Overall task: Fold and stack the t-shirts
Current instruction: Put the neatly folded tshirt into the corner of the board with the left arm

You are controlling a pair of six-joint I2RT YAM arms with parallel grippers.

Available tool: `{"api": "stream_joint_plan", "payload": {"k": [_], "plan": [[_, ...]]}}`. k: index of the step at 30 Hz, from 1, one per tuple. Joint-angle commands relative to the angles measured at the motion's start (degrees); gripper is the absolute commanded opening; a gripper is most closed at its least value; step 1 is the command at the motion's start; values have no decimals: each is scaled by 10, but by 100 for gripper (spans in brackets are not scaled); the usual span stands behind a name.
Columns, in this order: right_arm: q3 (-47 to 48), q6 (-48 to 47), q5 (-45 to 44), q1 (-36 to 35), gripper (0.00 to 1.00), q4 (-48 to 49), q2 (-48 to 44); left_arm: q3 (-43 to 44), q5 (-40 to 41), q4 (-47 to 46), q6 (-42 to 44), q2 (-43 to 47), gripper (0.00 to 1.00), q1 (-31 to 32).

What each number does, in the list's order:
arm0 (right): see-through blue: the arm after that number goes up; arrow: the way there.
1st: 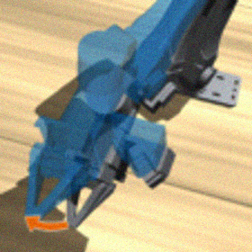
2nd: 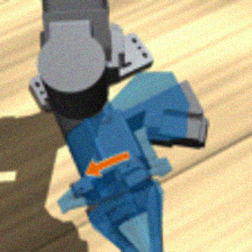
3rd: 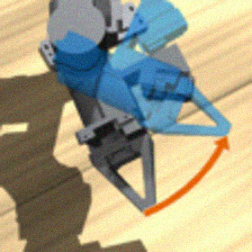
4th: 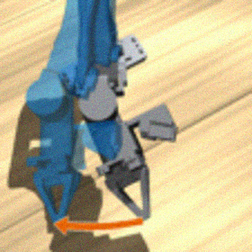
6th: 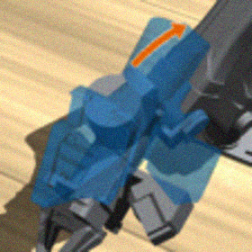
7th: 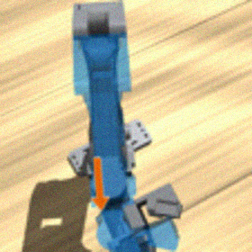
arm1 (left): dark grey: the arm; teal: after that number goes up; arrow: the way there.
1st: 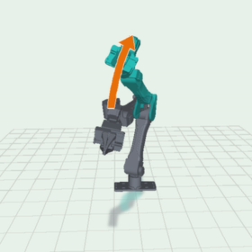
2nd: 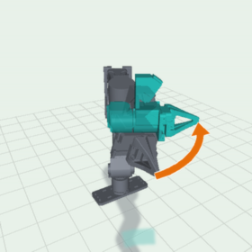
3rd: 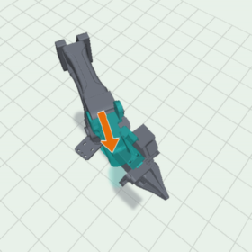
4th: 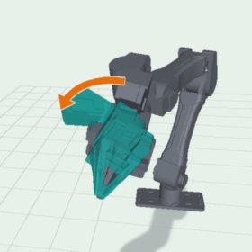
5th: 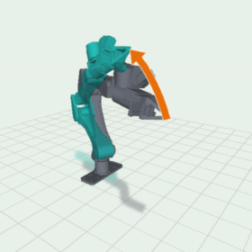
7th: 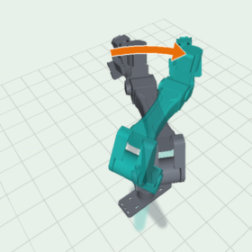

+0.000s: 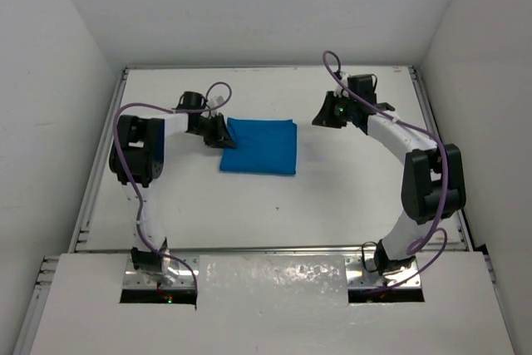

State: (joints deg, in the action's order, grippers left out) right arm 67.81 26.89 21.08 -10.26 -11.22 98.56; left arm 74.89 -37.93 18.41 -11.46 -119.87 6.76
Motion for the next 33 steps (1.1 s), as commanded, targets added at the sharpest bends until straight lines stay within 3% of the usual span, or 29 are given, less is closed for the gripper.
{"api": "stream_joint_plan", "payload": {"k": [1, 7, 14, 21, 25, 33], "plan": [[6, -11, -4, 2, 8, 8, -29, 32, 58, 17, 7, -12, 0, -5], [-16, -6, 2, 2, 8, 23, -50, 154, 101, 61, 18, -48, 0, -52], [-86, -30, 14, 2, 8, 14, -104, 348, 104, 136, 81, -162, 0, -101], [-116, -47, 7, 4, 8, -10, -141, 395, 66, 114, 47, -201, 0, -179], [-96, -59, 10, 5, 8, -27, -128, 465, 38, 130, 41, -243, 0, -220], [-66, -72, 8, 6, 8, -49, -102, 505, 1, 177, 78, -261, 0, -293]]}}
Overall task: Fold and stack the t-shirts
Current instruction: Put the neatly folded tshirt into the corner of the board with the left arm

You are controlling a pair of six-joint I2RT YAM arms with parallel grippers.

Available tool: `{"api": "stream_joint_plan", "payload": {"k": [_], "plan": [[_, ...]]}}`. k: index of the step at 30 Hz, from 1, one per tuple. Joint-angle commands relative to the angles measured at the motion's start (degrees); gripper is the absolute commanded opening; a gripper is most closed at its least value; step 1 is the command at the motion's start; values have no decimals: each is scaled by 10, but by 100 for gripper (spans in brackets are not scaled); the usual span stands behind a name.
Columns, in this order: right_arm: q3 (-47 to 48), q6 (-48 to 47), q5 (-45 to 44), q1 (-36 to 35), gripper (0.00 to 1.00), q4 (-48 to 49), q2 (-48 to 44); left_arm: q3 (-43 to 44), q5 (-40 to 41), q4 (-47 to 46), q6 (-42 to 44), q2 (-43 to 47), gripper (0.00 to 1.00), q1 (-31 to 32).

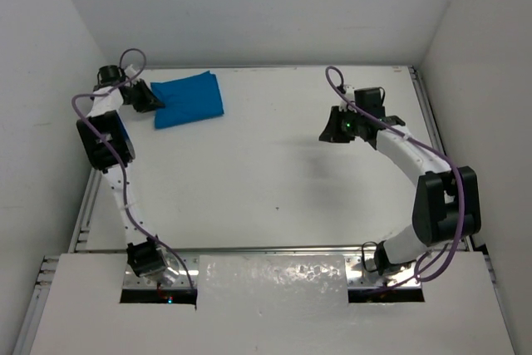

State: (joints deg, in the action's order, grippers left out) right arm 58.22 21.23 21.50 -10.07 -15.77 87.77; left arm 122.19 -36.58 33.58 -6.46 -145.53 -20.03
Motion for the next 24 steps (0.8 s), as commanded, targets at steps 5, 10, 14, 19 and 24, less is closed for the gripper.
{"api": "stream_joint_plan", "payload": {"k": [5, 10, 14, 19, 24], "plan": [[43, -15, 3, 4, 8, -10, 12, 46, -39, 25, 37, -16, 0, -60], [58, -27, 4, 4, 8, -35, 25, 62, -87, -18, 1, -39, 0, -98], [57, -33, -8, 4, 8, -44, 22, 74, -121, -89, -51, -60, 0, -99], [55, -40, -15, 4, 8, -52, 28, 86, -133, -168, -113, -77, 0, -99], [62, -42, -19, 4, 8, -58, 29, 88, -155, -227, -156, -89, 33, -96]]}}
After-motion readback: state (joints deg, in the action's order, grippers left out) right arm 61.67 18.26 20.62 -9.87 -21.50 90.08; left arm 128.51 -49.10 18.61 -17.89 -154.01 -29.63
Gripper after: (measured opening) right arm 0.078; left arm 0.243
